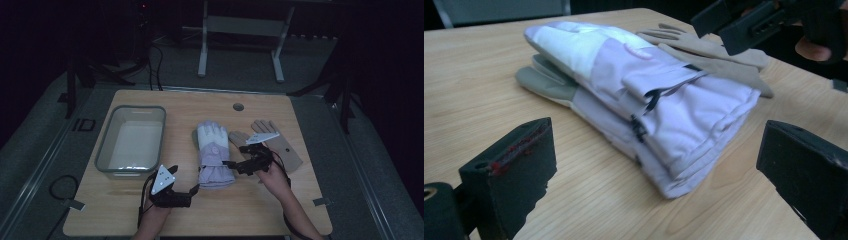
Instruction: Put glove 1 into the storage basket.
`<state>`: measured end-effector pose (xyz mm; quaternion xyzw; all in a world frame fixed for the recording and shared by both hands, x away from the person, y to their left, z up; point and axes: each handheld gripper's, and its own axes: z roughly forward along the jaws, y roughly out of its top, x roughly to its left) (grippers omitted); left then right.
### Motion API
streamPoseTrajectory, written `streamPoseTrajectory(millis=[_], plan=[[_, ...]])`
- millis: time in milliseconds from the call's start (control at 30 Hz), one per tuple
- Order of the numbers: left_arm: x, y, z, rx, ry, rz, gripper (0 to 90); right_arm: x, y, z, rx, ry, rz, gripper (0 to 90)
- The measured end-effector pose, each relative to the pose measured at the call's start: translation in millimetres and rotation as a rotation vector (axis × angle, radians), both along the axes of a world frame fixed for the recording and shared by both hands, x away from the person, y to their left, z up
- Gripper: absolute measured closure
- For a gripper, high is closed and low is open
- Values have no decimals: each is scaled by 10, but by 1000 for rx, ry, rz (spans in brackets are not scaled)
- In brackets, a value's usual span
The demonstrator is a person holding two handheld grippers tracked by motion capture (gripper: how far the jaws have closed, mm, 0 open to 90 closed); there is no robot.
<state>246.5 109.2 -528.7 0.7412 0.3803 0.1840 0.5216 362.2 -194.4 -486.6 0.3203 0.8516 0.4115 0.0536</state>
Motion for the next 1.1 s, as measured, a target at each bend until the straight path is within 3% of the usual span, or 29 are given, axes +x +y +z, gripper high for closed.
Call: streamPoseTrajectory(millis=[133,233,300,333,433,467,633,733,800,833,933,967,1100], plan=[[161,-101,115,12,52,-15,30,-7,-85,72,25,-1,-28,99],[305,-220,226,54,80,-30,68,8,-48,103,17,-16,-63,103],[384,-297,297,64,102,-51,166,35,-8,114,-5,-21,-89,191],[421,-343,322,86,110,-53,176,54,13,117,-13,-26,-89,279],[493,-438,328,131,145,-19,250,121,78,103,-3,-20,-119,474],[519,-450,306,134,177,-4,272,147,99,84,11,-9,-128,535],[565,-427,114,111,283,51,309,239,209,-83,14,67,-163,539],[548,-416,-39,101,333,42,302,269,206,-205,24,126,-185,508],[555,-389,-122,66,375,34,303,282,194,-290,32,172,-187,495],[555,-389,-122,66,375,34,302,282,194,-290,32,172,-187,495],[583,-361,-200,52,408,12,309,311,186,-426,54,245,-186,485],[597,-352,-218,49,419,3,335,341,170,-493,82,286,-181,479],[670,-321,-275,24,470,-56,405,396,151,-600,110,337,-160,467]])
